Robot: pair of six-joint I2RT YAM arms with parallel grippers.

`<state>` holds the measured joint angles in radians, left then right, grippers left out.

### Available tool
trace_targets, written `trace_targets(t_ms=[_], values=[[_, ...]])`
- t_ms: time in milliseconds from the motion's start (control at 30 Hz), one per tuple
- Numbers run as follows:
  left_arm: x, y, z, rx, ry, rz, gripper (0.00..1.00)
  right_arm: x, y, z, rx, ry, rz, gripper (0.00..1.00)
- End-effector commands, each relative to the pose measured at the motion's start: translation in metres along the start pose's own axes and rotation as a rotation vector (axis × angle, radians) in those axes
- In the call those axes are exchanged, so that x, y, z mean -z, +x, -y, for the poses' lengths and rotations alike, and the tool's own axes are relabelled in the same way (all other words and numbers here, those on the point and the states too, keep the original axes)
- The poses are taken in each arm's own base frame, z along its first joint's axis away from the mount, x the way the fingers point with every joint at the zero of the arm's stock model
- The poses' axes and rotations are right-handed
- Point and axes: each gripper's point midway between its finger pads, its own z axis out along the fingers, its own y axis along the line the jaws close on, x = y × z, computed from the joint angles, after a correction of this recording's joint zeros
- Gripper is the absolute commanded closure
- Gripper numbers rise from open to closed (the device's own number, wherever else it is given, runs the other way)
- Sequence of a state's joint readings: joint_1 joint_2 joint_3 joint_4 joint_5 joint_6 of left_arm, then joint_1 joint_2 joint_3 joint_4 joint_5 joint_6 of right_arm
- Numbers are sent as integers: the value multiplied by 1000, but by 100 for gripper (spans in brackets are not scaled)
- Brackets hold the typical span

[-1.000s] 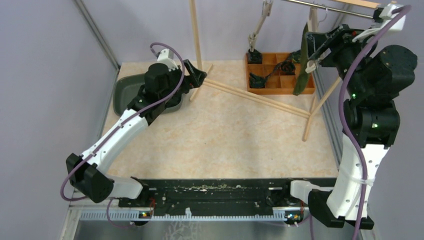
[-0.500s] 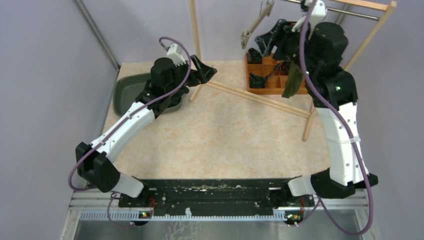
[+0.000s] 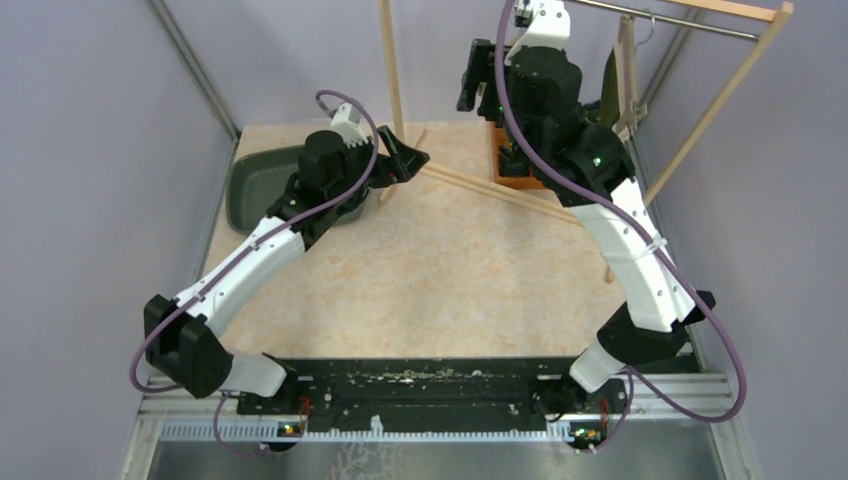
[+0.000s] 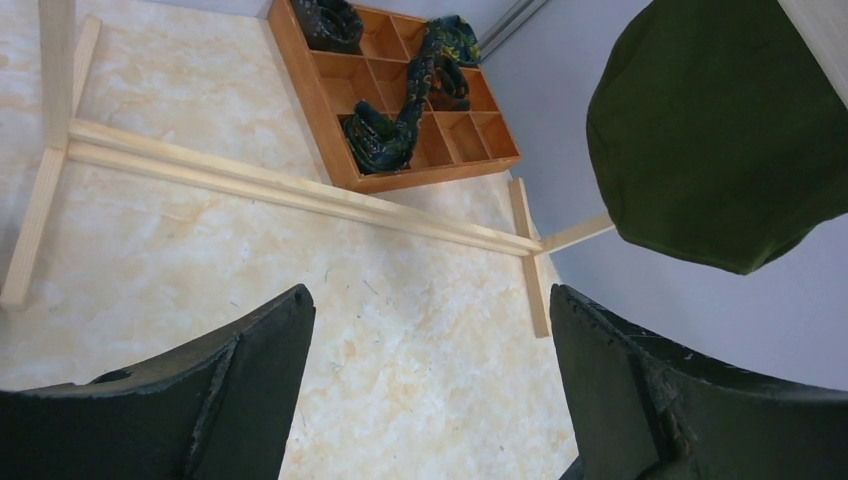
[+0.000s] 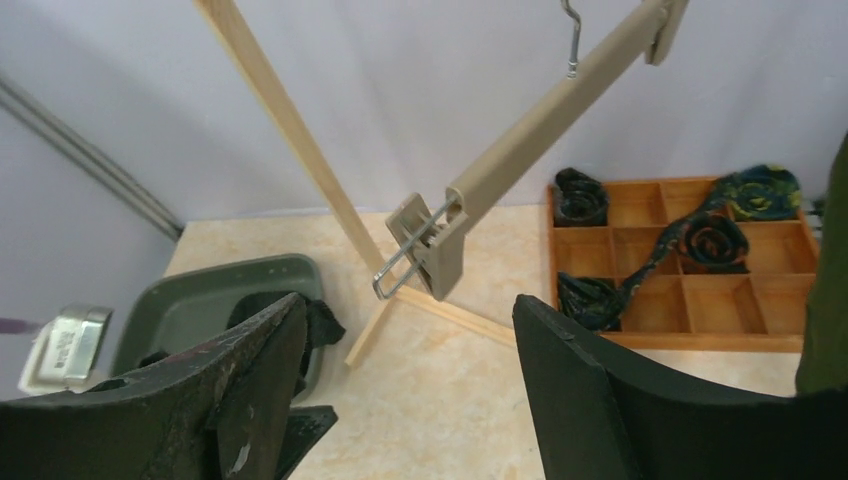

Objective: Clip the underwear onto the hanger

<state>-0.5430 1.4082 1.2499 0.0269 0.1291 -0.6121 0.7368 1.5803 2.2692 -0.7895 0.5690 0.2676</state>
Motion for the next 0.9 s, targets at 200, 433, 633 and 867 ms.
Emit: trace_targets(t_ms=[200,433,633,867], values=[[21,-14,-1,-17,-7,61,7,1,-24,5,-15,174,115,21],[29,-15,-12,-15,-32,69,7,-21,-11,-1,-7,242,95,21],[33,-14,-21,-15,-49,72,6,-26,-7,8,1,323,99,22],[36,-14,-28,-8,-60,73,6,-23,-9,15,7,361,109,23]])
